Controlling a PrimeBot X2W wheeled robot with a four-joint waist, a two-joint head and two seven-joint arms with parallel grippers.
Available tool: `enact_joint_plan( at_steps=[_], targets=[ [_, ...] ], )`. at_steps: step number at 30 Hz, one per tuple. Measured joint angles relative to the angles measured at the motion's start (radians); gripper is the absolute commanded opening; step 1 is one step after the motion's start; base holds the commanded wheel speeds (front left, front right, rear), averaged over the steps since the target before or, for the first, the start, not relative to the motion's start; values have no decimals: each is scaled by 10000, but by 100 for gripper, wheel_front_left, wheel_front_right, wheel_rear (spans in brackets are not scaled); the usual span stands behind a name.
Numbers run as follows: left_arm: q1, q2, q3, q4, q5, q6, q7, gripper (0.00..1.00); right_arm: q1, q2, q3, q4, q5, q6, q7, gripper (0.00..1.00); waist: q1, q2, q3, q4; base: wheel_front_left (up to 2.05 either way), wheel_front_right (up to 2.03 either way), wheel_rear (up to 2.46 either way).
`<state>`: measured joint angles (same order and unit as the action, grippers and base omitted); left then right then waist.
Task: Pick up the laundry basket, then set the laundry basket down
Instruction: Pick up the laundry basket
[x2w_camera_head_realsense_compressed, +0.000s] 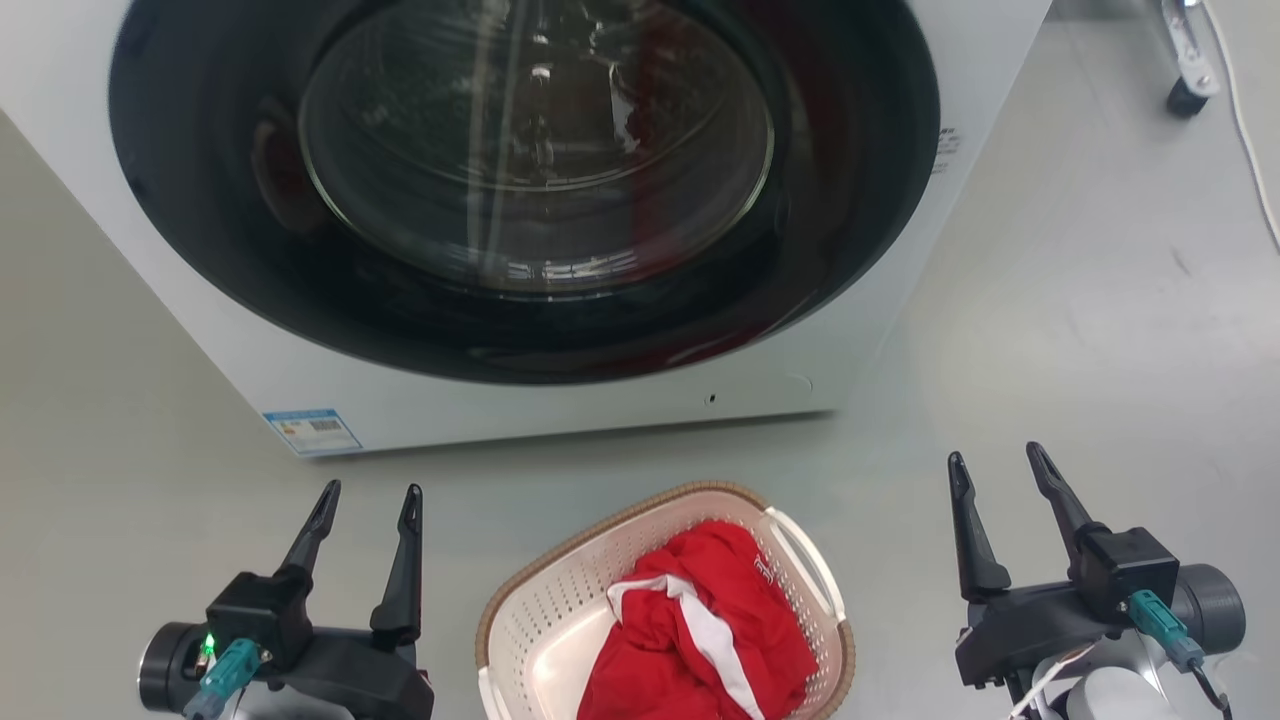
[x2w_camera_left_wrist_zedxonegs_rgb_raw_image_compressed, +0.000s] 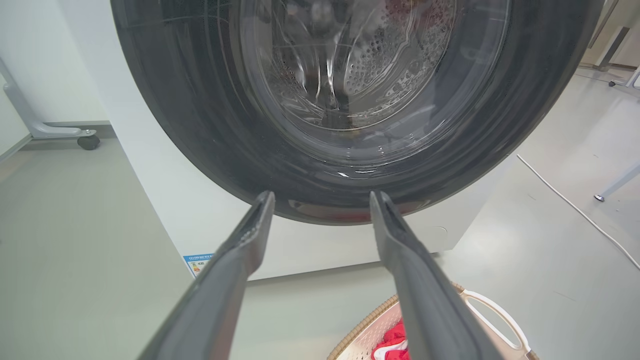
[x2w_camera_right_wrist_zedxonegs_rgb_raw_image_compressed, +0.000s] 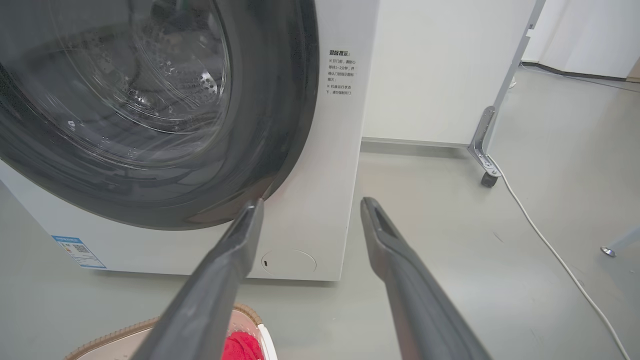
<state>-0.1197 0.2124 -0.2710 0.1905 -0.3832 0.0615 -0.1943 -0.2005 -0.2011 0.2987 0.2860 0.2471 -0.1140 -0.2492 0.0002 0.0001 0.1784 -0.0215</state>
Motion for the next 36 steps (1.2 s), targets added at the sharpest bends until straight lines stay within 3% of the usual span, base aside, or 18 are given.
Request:
enact_joint_plan(
  at_steps=[14,36],
  targets=[
    [-829,-92,-63,318,-284,-215,443,100,-751,102,173,6,-58,42,104,100,1,1,1993,8,0,0,0],
    [-2475,113,-364,2121,-648,-1160,2063,100,-2398,437,362,-13,-201,88,102,100,0,1,5281,-212,0,0,0]
  ],
)
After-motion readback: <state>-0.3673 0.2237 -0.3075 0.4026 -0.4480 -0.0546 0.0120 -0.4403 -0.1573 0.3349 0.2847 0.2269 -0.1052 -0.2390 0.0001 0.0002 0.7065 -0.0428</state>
